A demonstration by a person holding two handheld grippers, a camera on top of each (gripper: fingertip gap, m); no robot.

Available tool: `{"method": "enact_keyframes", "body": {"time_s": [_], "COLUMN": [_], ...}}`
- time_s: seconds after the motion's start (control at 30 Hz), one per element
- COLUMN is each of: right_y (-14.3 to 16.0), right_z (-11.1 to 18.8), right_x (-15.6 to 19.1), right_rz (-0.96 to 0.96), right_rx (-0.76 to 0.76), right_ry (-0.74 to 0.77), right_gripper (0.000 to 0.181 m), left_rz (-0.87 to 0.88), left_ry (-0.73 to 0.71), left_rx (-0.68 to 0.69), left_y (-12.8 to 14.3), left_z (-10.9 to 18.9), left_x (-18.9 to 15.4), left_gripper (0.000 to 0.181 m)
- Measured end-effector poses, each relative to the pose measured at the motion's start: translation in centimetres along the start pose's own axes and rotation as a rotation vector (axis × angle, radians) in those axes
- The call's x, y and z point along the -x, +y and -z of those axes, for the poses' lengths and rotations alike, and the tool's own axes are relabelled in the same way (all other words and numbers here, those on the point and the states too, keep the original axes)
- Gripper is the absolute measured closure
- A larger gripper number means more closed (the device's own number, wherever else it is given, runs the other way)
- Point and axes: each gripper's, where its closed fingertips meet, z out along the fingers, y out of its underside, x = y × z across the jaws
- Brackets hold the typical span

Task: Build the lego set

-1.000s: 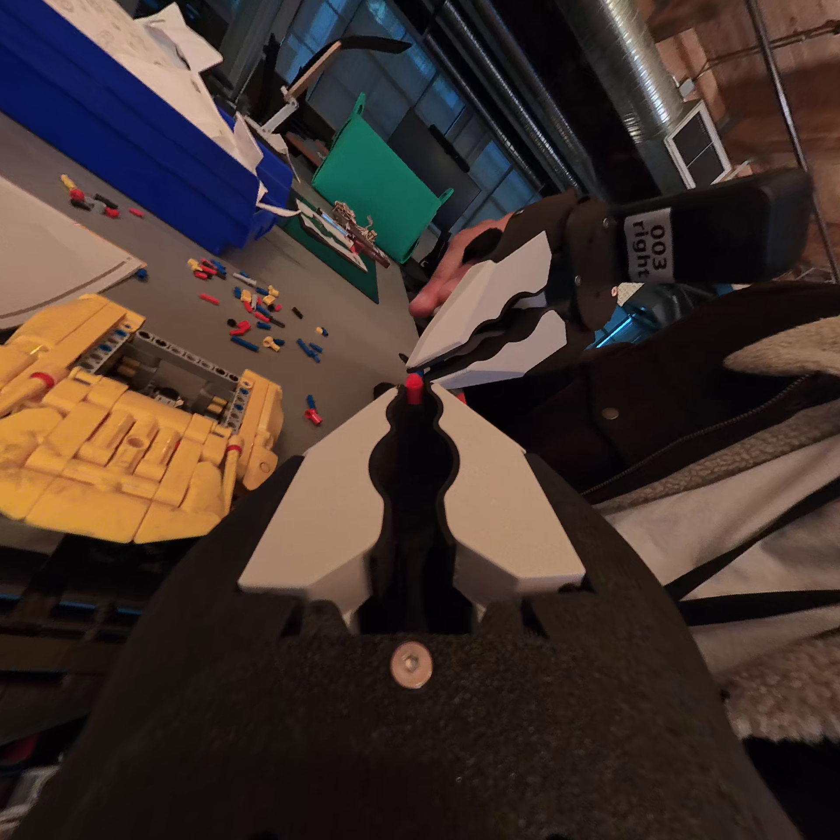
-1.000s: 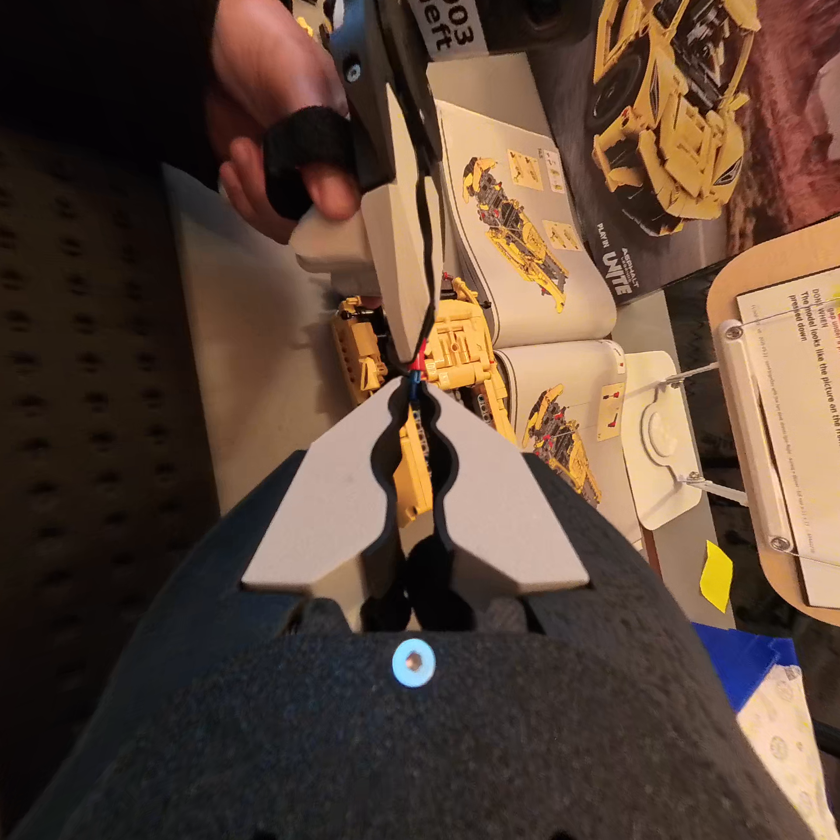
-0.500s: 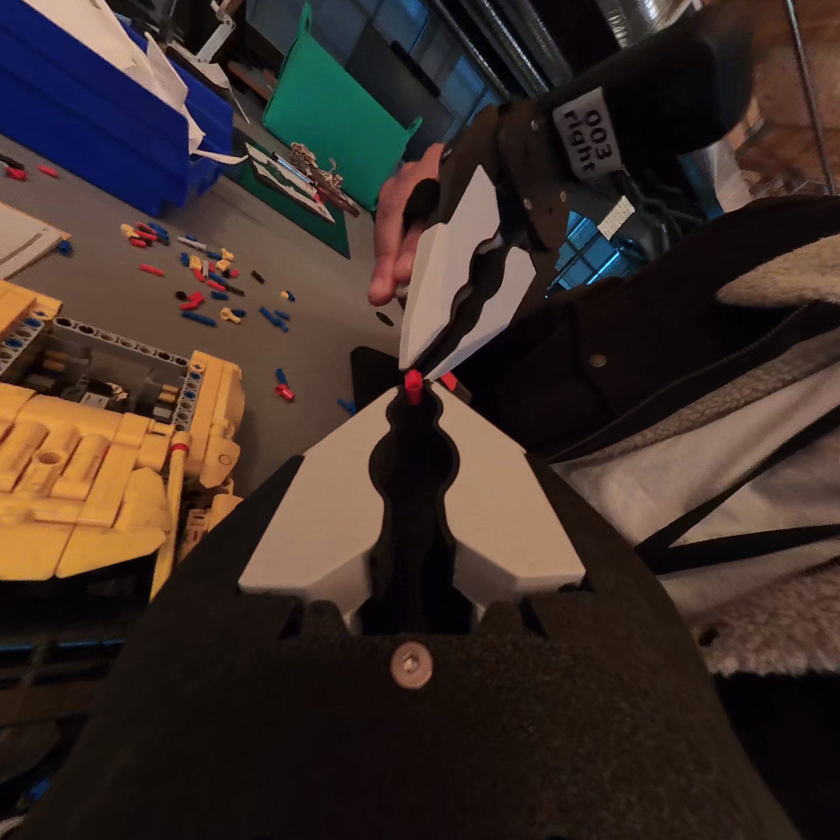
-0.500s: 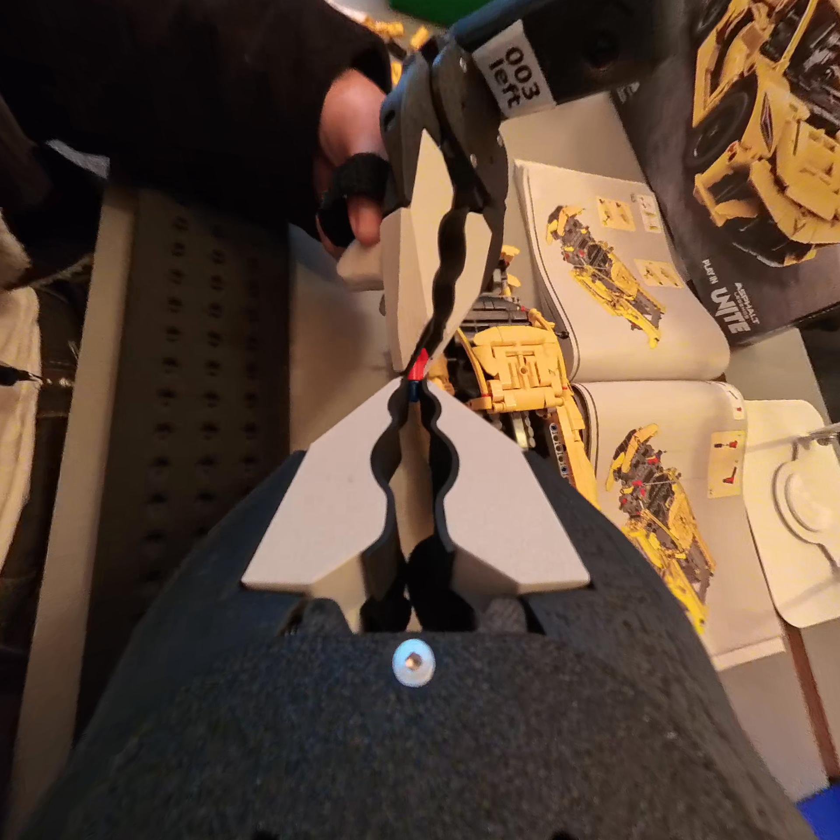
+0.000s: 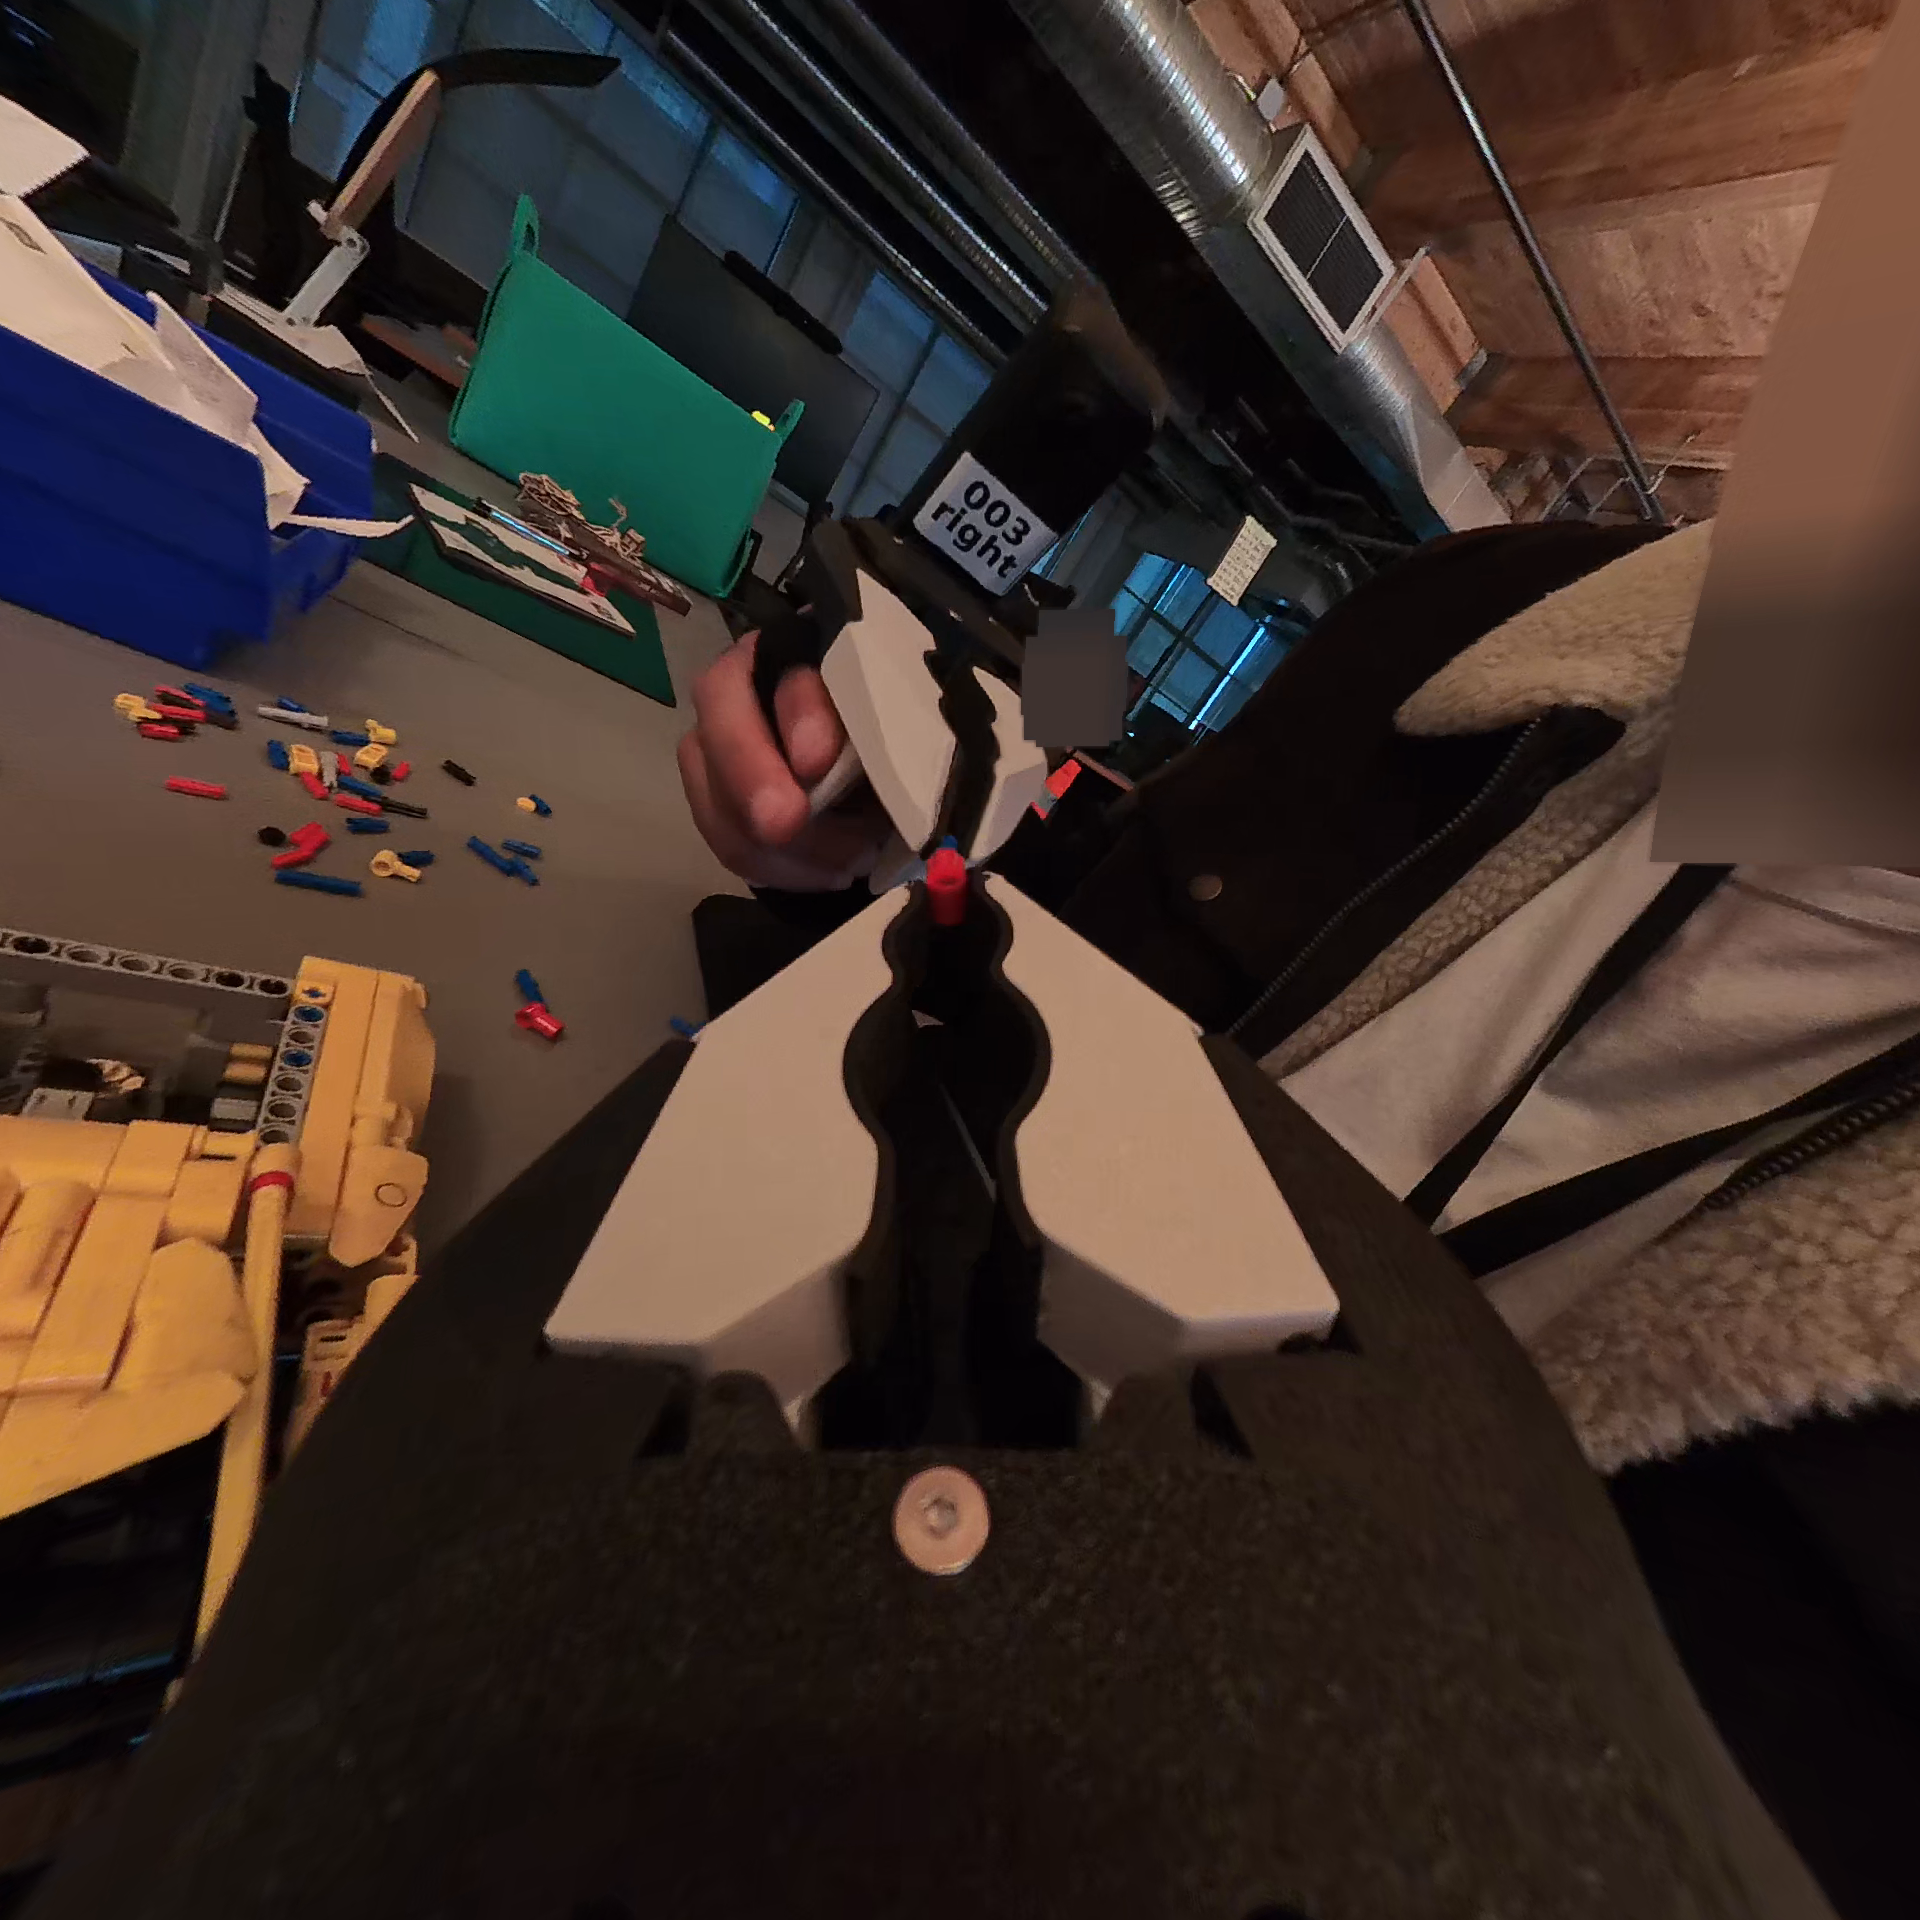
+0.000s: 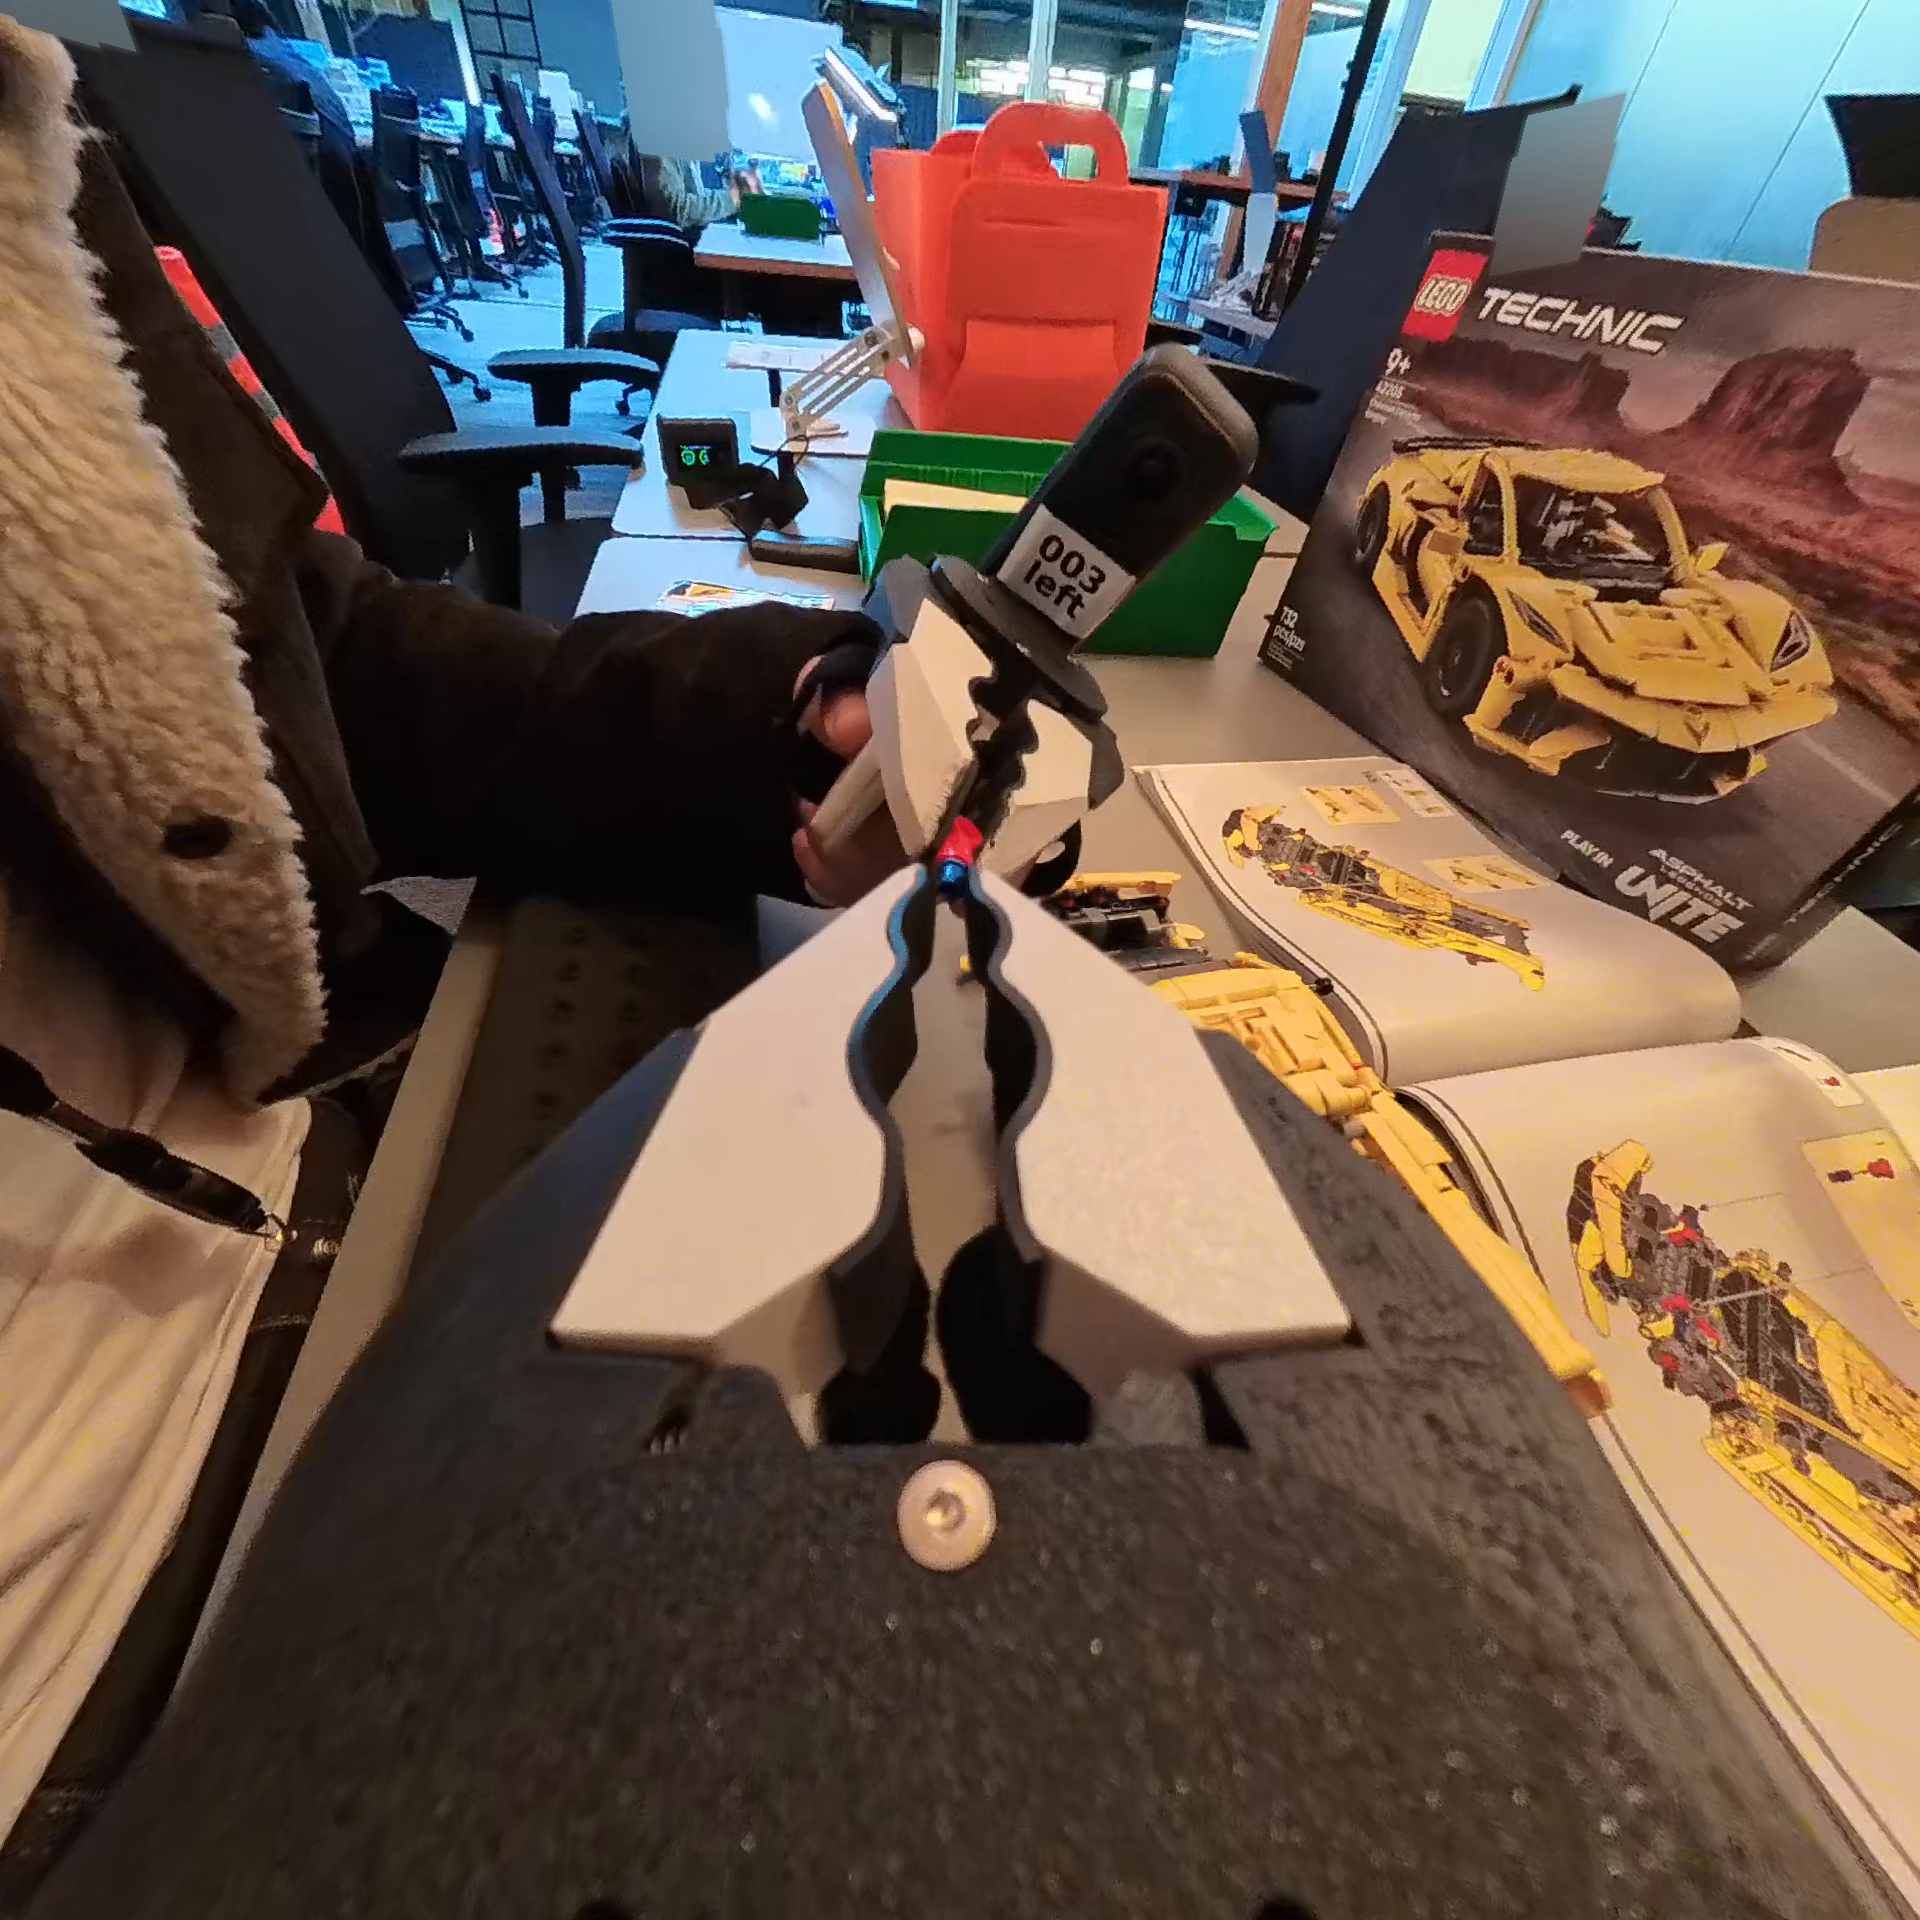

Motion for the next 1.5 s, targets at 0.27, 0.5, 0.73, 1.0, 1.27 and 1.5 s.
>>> {"method": "enact_keyframes", "body": {"time_s": [0.27, 0.5, 0.73, 1.0, 1.27, 1.5], "right_y": [0.3, 1.4, 0.8, 0.8, 0.9, 1.3], "right_z": [-0.1, -0.3, 0.1, -0.2, 0.3, 0.1], "right_x": [0.1, 0.1, -0.4, -2.0, -2.7, -2.8], "right_rz": [-0.01, 0.018, -0.042, -0.124, -0.134, -0.171], "right_rx": [0.026, 0.076, -0.054, -0.228, -0.258, -0.251], "right_ry": [-0.029, -0.018, -0.012, 0.056, 0.085, 0.061], "right_gripper": [0.178, 0.178, 0.178, 0.178, 0.178, 0.178], "left_rz": [-0.024, -0.042, -0.032, 0.001, 0.003, 0.023], "left_ry": [-0.006, -0.049, -0.06, -0.121, -0.146, -0.135], "left_rx": [0.007, 0.045, 0.016, -0.061, -0.098, -0.136], "left_y": [0.2, 0.9, 0.3, -1.0, -1.6, -2.1], "left_z": [-0.1, -0.1, -0.4, 0.1, 0.3, 0.6], "left_x": [0.0, 0.7, 0.8, 2.0, 2.5, 2.6], "left_gripper": [0.175, 0.175, 0.175, 0.175, 0.174, 0.175]}}
